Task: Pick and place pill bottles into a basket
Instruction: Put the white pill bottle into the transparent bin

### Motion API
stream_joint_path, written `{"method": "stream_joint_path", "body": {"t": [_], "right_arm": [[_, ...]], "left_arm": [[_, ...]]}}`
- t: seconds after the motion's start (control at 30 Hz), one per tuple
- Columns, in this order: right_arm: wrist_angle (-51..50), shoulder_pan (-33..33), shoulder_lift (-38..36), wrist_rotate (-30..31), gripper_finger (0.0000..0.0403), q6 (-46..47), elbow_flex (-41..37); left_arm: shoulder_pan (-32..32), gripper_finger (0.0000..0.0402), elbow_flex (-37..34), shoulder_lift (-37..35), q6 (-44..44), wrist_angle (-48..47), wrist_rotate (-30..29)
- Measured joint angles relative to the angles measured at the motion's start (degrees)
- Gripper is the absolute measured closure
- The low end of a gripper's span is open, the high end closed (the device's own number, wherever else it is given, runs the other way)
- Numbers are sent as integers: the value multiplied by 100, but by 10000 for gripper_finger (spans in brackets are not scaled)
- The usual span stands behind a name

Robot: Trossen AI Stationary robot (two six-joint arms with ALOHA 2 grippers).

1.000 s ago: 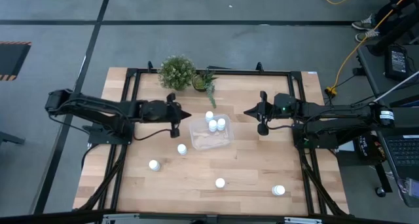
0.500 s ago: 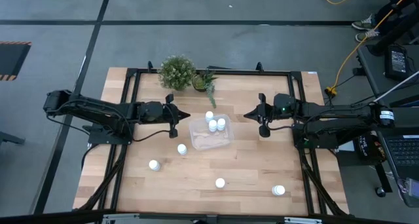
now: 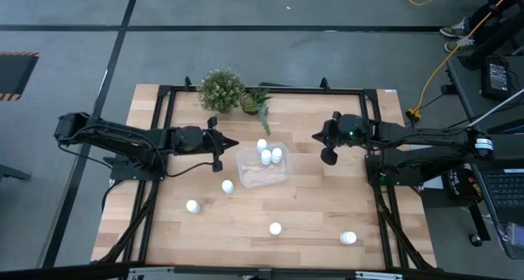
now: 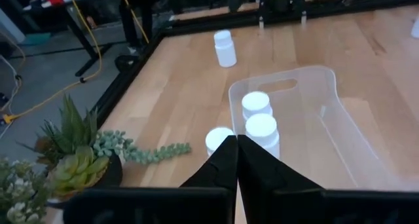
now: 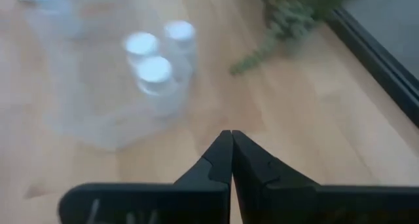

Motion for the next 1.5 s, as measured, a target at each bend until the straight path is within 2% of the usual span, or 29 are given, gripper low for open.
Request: {"method": "stream_joint_path", "body": {"t": [0.17, 0.23, 0.43, 0.53, 0.7, 0.87, 1.1, 1.33, 1.4, 1.5], "right_arm": [[-371, -2, 0, 1160, 392, 1189, 9], [-600, -2, 0, 1377, 392, 1511, 9], [-948, -2, 0, 1375, 392, 2037, 9], [-1133, -2, -13, 1123, 391, 2150, 26], [-2215, -1, -17, 1035, 373, 2442, 513], [-2591, -2, -20, 1031, 329, 2605, 796], [-2624, 0, 110, 587, 236, 2920, 791], [-2646, -110, 223, 642, 152, 3089, 791], [-2698, -148, 223, 719, 140, 3200, 791], [-2762, -157, 229, 1141, 133, 3339, 791]], "left_arm": [[0, 395, 2, 0, 249, 174, 0], [0, 393, 2, 0, 303, 216, -2], [0, 393, 2, 0, 308, 219, 0], [0, 396, 2, 0, 308, 218, 0], [0, 397, 2, 0, 308, 216, -2], [0, 393, 2, 0, 308, 216, 0], [0, 399, 2, 0, 310, 212, 0], [0, 393, 2, 0, 310, 207, 0], [0, 392, 2, 0, 308, 205, 2], [0, 391, 2, 0, 310, 194, 4]]}}
